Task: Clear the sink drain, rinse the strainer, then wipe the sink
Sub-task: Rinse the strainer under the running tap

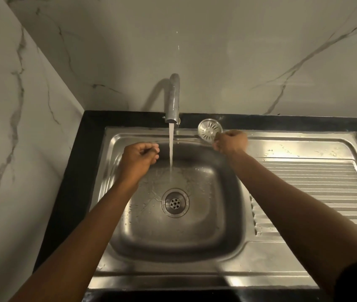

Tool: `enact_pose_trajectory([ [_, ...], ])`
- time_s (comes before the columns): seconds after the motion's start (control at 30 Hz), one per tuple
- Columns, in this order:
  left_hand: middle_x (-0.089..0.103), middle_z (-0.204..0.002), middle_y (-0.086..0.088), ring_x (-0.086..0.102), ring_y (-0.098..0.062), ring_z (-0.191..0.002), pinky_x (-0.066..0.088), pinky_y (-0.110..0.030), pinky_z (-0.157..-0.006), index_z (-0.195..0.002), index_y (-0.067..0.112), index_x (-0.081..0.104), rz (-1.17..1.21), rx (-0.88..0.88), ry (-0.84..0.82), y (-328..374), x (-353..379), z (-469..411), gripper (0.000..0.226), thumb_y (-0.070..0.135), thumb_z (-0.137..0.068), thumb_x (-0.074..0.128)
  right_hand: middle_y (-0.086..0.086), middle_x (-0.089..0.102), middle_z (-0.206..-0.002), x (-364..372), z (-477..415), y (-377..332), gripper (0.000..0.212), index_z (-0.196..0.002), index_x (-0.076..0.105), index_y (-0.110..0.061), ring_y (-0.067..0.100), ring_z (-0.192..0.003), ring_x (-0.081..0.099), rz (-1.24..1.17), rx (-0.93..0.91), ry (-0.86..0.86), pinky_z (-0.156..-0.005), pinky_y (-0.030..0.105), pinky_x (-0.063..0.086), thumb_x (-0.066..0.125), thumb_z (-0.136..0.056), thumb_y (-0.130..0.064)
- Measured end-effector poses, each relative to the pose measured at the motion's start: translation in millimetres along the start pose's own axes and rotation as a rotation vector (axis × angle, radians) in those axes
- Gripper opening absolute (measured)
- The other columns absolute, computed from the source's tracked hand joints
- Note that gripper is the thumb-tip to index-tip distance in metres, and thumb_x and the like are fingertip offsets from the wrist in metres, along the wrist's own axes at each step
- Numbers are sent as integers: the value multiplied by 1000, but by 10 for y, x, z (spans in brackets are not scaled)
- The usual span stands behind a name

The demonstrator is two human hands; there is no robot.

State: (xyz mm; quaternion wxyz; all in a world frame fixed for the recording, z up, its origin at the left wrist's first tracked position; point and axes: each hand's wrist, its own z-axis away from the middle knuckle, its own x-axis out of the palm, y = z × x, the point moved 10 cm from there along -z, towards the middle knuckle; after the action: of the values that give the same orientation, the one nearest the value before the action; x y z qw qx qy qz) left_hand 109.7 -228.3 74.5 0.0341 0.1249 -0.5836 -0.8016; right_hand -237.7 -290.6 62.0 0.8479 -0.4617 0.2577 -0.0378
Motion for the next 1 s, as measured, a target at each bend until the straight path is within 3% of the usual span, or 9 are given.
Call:
enact_pose_trajectory([
  [0.13,83,-98,-6,82,-25,-88,66,-35,-82,-105,19,80,-60,-43,-99,-73,140,21,9,16,-99,74,-10,69,-65,204,574,-205,17,-76,72,-24,-5,-48,65,341,-349,-131,-40,3,39,80,-90,-21],
  [0.23,82,-100,-10,81,-25,-86,66,-33,-76,-107,16,77,-106,-161,-231,-224,298,105,10,23,-101,71,-14,62,-59,380,948,-318,24,-69,67,-27,-18,-52,59,454,-472,-187,-38,3,36,75,-89,-17],
  [0.37,81,-92,-22,79,-27,-70,66,-31,-62,-97,6,77,-63,-252,-274,-338,368,183,16,18,-103,69,-11,56,-51,501,1217,-483,33,-60,60,-23,-12,-48,56,495,-576,-171,-42,5,37,75,-88,-14],
  [0.5,81,-74,-16,77,-20,-59,64,-27,-56,-94,4,74,-43,-249,-235,-337,265,209,11,10,-102,68,-10,48,-39,533,1308,-508,45,-51,52,-25,-7,-42,54,456,-595,-175,-40,5,36,76,-87,-12],
  [0.63,80,-78,-21,79,-29,-64,65,-31,-58,-100,-4,75,-29,-202,-158,-259,63,226,8,4,-96,74,-8,65,-54,630,1336,-477,25,-64,73,-16,-1,-45,61,526,-582,-244,-47,6,42,75,-89,-15],
  [0.73,80,-76,-19,80,-32,-67,65,-31,-59,-95,-1,79,-45,-129,-109,-134,-106,254,6,4,-92,78,-6,70,-62,733,1349,-455,13,-79,82,-10,5,-52,65,542,-551,-327,-57,20,56,72,-87,-7],
  [1.0,81,-74,-14,82,-29,-68,66,-32,-63,-92,5,80,-55,-38,13,-15,-395,381,2,5,-91,79,-14,70,-69,931,1416,-615,12,-84,84,-18,-3,-59,63,530,-602,-398,-60,16,51,76,-91,-13],
])
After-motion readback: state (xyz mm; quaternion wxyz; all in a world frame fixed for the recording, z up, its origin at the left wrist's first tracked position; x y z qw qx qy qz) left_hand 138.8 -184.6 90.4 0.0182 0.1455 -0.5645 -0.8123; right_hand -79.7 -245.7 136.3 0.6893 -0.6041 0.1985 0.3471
